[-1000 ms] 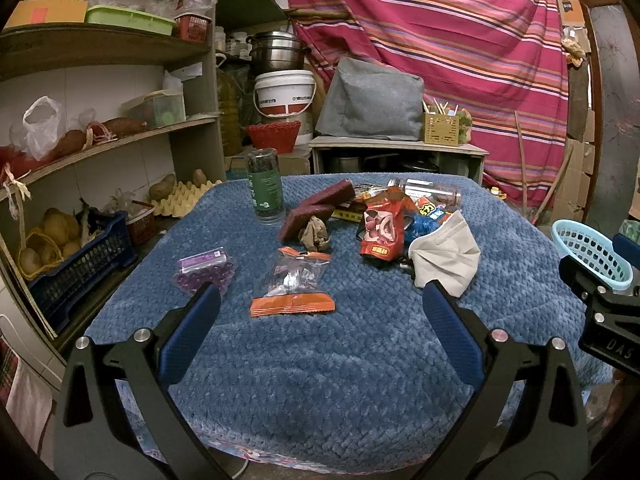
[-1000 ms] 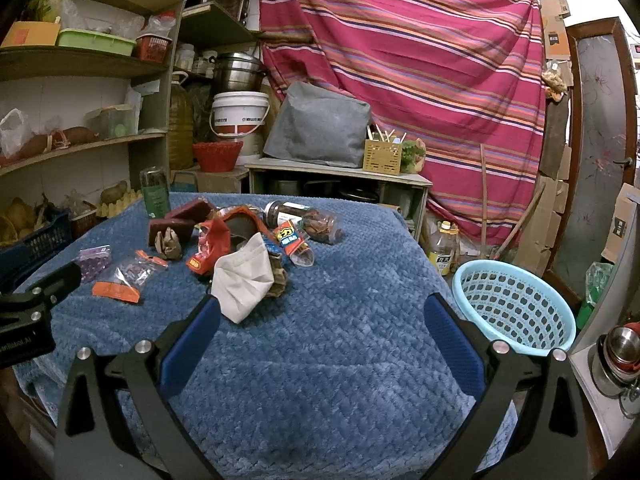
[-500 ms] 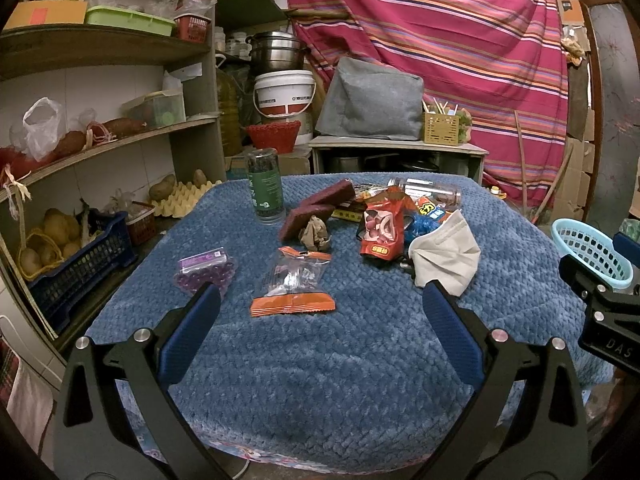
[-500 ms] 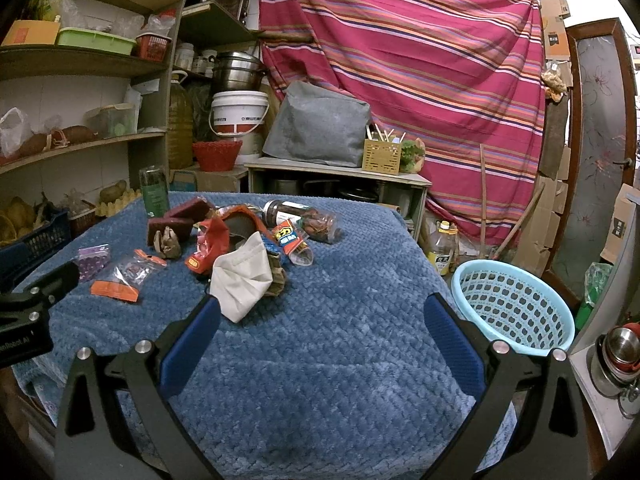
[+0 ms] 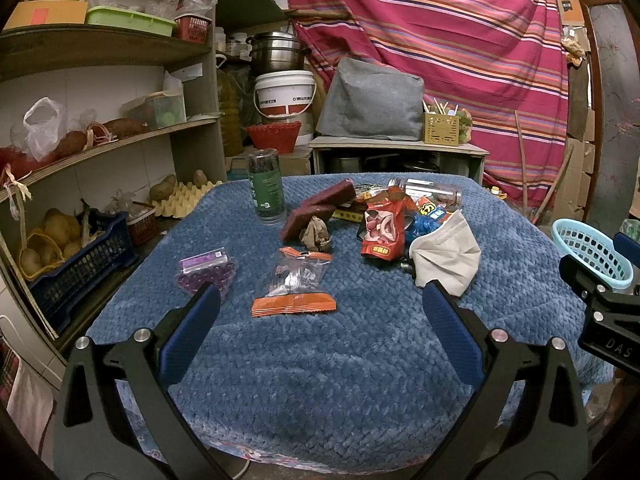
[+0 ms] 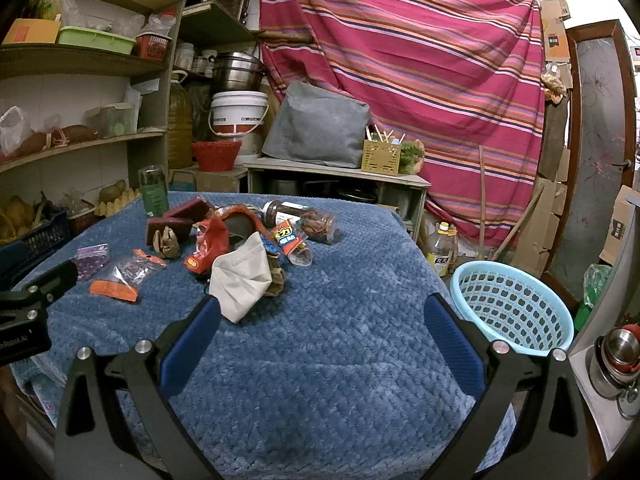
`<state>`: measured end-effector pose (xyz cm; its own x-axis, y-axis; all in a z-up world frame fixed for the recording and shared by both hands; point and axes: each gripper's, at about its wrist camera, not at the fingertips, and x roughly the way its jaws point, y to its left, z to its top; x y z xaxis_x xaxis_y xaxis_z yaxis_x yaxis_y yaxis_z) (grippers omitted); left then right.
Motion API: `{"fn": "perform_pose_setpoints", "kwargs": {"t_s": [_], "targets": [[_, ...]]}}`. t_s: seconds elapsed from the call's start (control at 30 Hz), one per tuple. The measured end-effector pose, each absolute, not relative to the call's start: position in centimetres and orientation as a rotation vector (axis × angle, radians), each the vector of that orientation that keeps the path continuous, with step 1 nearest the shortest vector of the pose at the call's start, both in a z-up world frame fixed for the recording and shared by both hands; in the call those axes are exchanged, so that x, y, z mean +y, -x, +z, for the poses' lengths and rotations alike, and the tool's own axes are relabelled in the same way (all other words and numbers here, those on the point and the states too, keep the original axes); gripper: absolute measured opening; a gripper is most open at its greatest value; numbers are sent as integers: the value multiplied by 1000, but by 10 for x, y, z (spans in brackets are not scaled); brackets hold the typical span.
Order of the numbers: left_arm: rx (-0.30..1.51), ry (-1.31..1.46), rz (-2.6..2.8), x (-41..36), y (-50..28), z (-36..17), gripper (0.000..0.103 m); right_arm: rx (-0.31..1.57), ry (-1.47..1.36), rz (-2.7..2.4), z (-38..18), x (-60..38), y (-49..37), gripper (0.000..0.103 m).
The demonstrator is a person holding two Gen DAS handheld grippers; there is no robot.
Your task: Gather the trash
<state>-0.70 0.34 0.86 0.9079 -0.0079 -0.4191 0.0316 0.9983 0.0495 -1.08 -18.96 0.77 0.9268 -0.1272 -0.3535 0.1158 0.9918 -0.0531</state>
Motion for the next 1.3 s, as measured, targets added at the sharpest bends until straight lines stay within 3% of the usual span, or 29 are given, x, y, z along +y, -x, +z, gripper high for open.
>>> {"fn": "perform_pose_setpoints", "kwargs": {"t_s": [0.87, 1.3], "targets": [[440, -64, 27, 14, -1, 8, 98, 348, 14, -136, 13, -207, 14, 99], [443, -65, 39, 30, -31, 22, 98, 388, 11, -101, 33, -209, -24, 99]]}}
